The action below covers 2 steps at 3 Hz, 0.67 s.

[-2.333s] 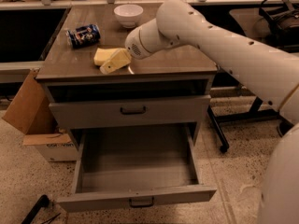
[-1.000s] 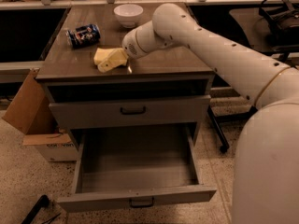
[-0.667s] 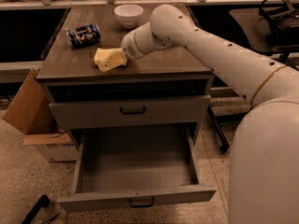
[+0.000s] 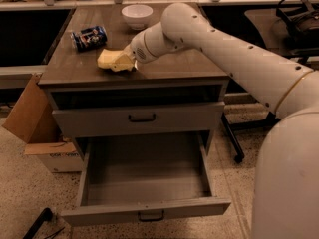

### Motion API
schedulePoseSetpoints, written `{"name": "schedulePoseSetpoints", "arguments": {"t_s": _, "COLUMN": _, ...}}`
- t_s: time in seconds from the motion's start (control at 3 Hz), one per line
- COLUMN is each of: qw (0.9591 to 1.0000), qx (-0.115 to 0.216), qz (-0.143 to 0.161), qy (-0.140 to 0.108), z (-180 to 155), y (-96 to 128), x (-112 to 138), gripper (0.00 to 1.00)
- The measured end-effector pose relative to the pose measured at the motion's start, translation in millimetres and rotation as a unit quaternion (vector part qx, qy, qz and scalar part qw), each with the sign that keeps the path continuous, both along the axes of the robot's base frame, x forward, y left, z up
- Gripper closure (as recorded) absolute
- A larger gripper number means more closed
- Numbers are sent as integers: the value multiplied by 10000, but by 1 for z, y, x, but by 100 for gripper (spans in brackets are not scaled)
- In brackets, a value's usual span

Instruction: Place sponge into middle drawer

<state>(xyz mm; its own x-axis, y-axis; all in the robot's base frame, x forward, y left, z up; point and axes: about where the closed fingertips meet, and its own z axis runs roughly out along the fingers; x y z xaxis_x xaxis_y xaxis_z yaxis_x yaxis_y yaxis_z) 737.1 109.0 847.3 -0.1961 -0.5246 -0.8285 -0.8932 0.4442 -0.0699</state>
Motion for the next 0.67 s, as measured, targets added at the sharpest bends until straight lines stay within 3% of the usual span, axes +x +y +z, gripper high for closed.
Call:
{"name": "schedulePoseSetpoints", "arguments": {"t_s": 0.33, "qw": 9999, "qx": -19, "qz": -16, "qy": -138, "z": 19, "y": -10, "x": -21, "gripper": 88}}
{"name": "schedulePoseSetpoints", "arguments": {"t_s": 0.67, "qw": 10000, "qx": -88, "qz": -17, "qy": -21, "z": 23, "y": -16, "x": -53, "gripper": 100}}
